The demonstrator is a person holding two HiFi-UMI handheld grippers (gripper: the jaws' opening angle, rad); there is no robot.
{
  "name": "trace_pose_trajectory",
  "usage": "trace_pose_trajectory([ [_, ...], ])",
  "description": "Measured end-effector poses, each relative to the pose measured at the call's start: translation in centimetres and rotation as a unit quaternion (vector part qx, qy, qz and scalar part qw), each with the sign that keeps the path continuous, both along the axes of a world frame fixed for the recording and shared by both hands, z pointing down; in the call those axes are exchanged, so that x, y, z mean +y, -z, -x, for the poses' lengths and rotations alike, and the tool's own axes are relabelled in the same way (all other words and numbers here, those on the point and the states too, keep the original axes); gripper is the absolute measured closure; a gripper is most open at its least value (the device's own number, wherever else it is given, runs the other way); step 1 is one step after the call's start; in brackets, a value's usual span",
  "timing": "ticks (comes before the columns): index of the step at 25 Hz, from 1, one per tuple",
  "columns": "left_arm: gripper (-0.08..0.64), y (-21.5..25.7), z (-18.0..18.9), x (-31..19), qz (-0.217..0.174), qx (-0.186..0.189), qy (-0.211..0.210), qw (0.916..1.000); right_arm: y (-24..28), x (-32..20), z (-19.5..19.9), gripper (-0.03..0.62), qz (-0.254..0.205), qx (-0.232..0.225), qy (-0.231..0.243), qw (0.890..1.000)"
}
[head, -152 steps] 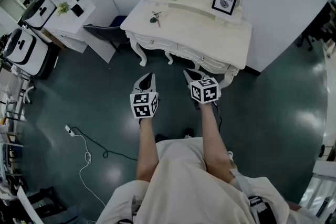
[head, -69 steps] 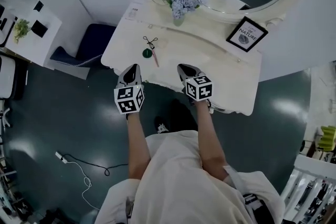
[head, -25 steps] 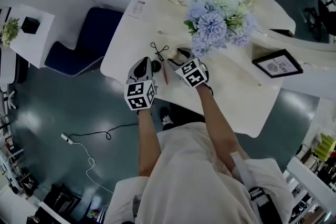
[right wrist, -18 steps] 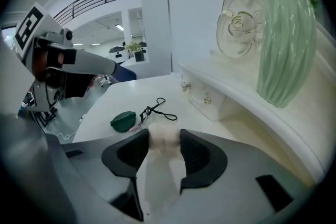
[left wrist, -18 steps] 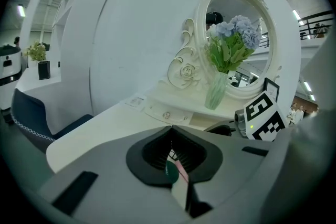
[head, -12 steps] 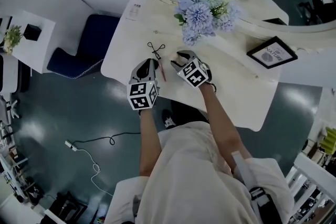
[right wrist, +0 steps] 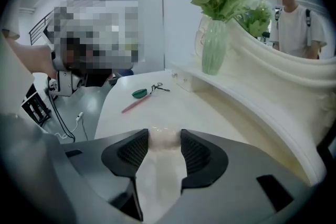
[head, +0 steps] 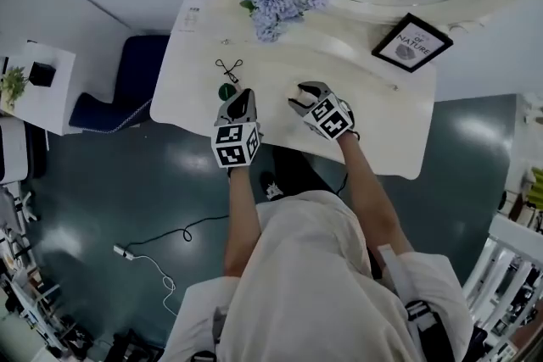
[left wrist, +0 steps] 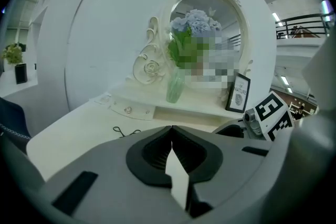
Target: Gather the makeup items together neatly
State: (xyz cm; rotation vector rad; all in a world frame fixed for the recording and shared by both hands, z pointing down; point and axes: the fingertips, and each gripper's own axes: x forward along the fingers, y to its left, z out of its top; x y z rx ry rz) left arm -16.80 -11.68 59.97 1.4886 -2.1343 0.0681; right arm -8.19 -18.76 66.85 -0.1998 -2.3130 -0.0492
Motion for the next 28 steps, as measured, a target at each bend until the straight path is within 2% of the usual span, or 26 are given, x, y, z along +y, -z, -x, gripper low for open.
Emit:
trace_pose_trajectory([
  [3,0.545,-0.4,-2.4,0.0,0.007,0.004,-0.022,0.9997,-0.3,-0.9,-3.2,0.370,-0.003,0.010,-0.010,1.000],
  [6,0.545,-0.6,-4.3,0.0,0.012,0.009,-0.037,0.9992,-0.7,-1.6,-6.1,0.367,-0.021,0.027,0.006,0.999],
  [12,0.545,-0.5,-6.3,0.0,0.017,0.012,-0.052,0.9984,-0.8,-2.5,-9.2,0.362,-0.031,0.028,0.031,0.999],
  [19,0.545,0.1,-6.9,0.8,0.023,0.003,-0.052,0.9984,-1.9,-2.5,-11.2,0.357,-0.063,0.063,0.095,0.992],
  [24,0.545,0.0,-6.5,1.8,0.028,0.000,-0.045,0.9986,-2.2,-2.2,-10.7,0.336,-0.051,0.066,0.099,0.992],
  [28,0.545,0.4,-6.7,2.5,0.025,-0.003,-0.042,0.9988,-2.0,-2.2,-11.1,0.331,-0.062,0.072,0.100,0.990],
])
